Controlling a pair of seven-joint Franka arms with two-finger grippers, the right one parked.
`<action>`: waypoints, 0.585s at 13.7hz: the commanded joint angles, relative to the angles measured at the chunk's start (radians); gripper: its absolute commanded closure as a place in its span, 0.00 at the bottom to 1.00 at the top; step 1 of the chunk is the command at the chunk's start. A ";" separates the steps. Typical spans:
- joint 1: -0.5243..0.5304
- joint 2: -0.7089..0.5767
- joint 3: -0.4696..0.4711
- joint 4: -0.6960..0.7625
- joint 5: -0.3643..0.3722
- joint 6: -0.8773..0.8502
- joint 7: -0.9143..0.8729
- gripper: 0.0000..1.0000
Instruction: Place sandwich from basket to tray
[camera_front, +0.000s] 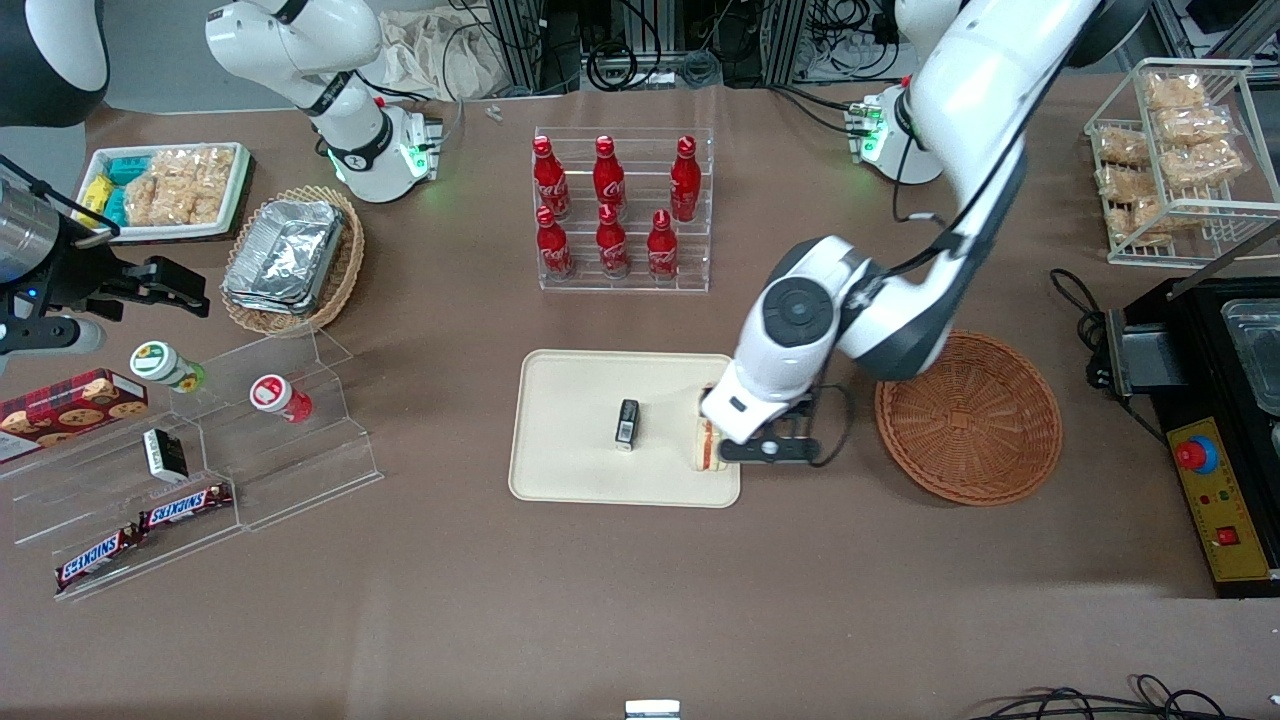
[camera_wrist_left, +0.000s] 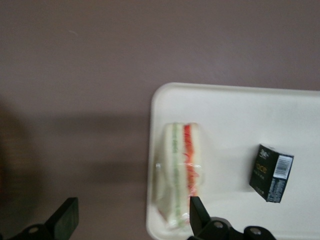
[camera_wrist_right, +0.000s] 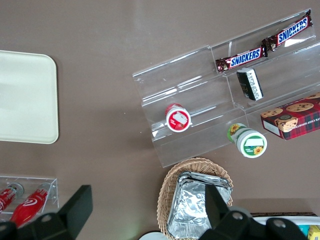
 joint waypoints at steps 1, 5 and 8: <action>0.065 -0.094 -0.003 0.062 -0.069 -0.160 0.062 0.00; 0.198 -0.203 0.000 0.119 -0.139 -0.381 0.247 0.00; 0.304 -0.302 0.003 0.120 -0.186 -0.516 0.367 0.00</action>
